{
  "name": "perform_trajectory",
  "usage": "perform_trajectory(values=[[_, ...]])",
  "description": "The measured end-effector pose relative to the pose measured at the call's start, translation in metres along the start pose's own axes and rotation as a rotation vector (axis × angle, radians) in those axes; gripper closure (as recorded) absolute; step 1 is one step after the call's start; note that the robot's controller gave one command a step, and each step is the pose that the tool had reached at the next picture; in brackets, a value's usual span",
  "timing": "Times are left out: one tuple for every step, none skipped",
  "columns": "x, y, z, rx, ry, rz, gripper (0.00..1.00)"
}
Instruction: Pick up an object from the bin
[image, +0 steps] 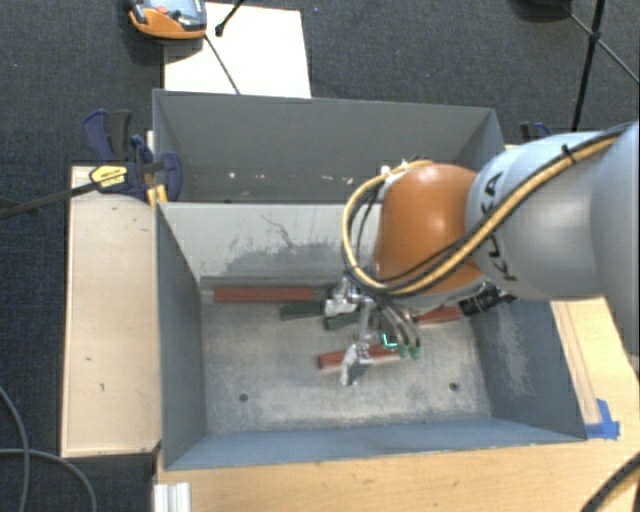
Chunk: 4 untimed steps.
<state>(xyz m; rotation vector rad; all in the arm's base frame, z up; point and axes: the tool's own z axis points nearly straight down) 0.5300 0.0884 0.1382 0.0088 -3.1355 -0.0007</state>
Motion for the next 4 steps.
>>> perform_trajectory(values=[[-0.002, 0.000, -0.004, -0.001, -0.008, 0.002, 0.00], [-0.010, -0.058, 0.062, -0.002, -0.018, 0.087, 1.00], [-0.010, -0.058, 0.062, -0.002, -0.018, 0.088, 1.00], [0.002, -0.063, -0.092, 0.000, -0.010, 0.059, 1.00]])
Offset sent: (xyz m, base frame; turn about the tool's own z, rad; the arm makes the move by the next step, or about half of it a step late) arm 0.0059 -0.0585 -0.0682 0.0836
